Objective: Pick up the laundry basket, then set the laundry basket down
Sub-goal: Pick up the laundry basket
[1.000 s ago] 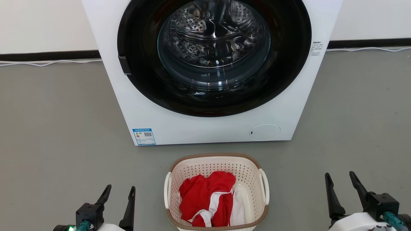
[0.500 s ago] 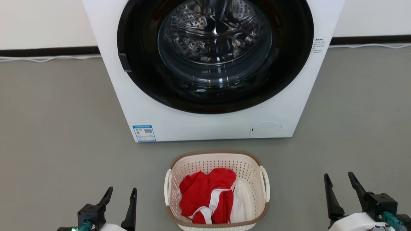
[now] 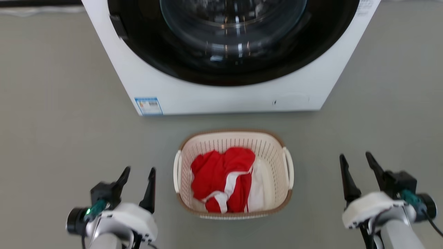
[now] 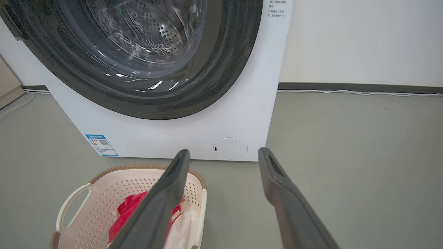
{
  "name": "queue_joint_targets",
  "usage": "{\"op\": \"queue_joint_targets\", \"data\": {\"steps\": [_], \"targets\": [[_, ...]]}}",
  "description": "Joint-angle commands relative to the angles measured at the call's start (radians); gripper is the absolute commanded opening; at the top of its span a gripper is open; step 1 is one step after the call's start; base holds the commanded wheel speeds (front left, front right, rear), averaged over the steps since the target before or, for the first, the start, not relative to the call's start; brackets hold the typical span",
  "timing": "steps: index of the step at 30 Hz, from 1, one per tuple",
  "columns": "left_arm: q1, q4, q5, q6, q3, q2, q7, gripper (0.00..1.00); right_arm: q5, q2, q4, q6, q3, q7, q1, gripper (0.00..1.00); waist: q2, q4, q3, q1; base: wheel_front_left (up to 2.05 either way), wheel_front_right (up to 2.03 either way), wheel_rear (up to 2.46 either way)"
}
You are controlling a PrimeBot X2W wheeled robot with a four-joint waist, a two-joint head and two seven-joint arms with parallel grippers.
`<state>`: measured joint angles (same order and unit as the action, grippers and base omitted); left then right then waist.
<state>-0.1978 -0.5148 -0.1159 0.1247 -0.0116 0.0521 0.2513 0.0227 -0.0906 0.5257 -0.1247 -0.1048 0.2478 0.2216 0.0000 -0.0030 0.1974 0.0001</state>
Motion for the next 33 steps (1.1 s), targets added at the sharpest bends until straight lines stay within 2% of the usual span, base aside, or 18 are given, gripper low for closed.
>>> {"op": "queue_joint_targets", "data": {"steps": [1,10,18,25,33], "targets": [[-0.052,0.004,-0.006,0.006,0.019,0.007,0.01,1.0,-0.008,-0.007,-0.003,-0.006,0.022,0.014,0.046,1.0,0.0,0.002,0.055,0.0,0.0,0.0,0.0],[-0.27,-0.248,-0.019,0.006,-0.048,0.001,0.01,1.0,-0.041,-0.023,0.22,-0.006,0.019,-0.015,0.23,1.0,0.0,0.022,0.217,0.0,0.0,0.0,0.0],[-0.457,-0.437,-0.029,0.001,-0.107,-0.001,0.008,1.0,-0.057,-0.038,0.36,-0.006,0.023,-0.016,0.387,1.0,0.0,0.043,0.359,0.0,0.0,0.0,0.0],[-0.582,-0.552,-0.099,-0.008,-0.175,-0.002,-0.005,1.0,-0.078,-0.043,0.457,-0.006,0.036,-0.006,0.485,1.0,0.0,0.058,0.456,0.0,0.0,0.0,0.0],[-0.66,-0.61,-0.191,-0.032,-0.268,-0.002,-0.01,1.0,-0.099,-0.024,0.528,-0.006,0.064,0.009,0.544,1.0,0.0,0.071,0.501,0.0,0.0,0.0,0.0]]}}
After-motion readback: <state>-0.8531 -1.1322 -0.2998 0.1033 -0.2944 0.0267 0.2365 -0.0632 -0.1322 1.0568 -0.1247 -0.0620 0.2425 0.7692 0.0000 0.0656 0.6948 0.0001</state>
